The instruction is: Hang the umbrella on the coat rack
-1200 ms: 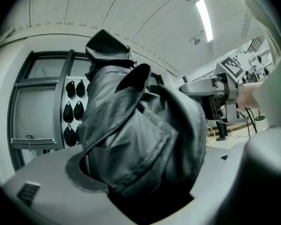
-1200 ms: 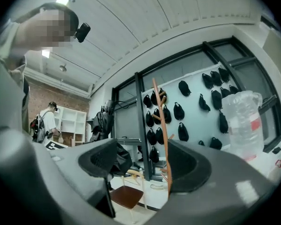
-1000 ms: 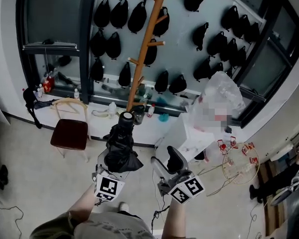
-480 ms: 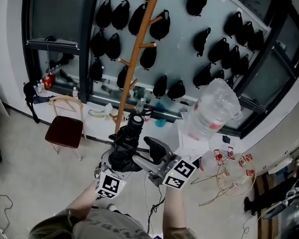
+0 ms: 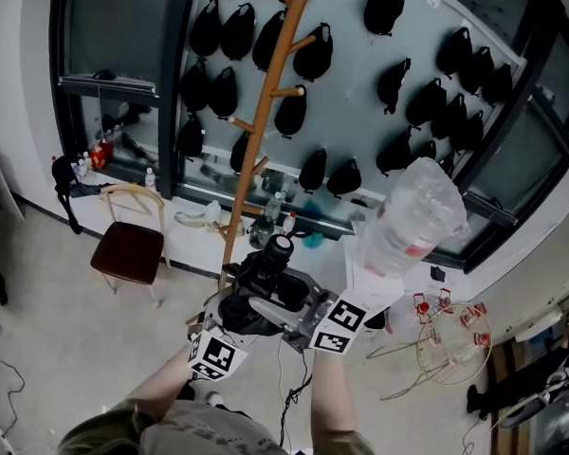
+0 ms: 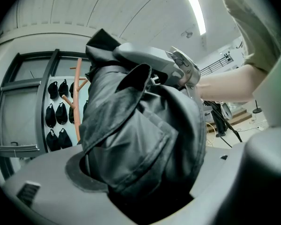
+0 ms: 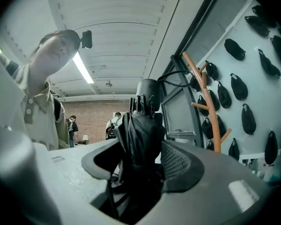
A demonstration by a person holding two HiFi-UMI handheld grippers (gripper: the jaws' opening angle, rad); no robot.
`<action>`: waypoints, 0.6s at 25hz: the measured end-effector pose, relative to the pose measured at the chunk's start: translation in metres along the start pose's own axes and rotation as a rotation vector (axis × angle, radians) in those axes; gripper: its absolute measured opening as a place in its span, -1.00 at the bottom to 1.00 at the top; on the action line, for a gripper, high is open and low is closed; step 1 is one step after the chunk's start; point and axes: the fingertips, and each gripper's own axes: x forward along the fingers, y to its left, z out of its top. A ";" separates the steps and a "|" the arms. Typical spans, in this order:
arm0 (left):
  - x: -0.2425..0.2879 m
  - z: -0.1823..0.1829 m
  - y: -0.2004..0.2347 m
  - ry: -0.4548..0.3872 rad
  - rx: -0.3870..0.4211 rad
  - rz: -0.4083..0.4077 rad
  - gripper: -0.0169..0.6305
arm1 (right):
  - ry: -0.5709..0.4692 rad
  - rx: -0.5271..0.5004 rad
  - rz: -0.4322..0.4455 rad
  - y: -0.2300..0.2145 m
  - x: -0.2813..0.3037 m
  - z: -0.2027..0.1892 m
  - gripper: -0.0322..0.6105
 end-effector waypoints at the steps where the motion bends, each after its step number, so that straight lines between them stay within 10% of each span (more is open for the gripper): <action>1: 0.001 -0.002 0.002 0.004 0.000 -0.003 0.25 | 0.000 0.001 -0.002 -0.002 0.002 -0.001 -0.09; 15: 0.022 -0.017 0.065 0.037 -0.018 -0.195 0.36 | 0.005 -0.022 -0.151 -0.056 0.055 0.010 -0.27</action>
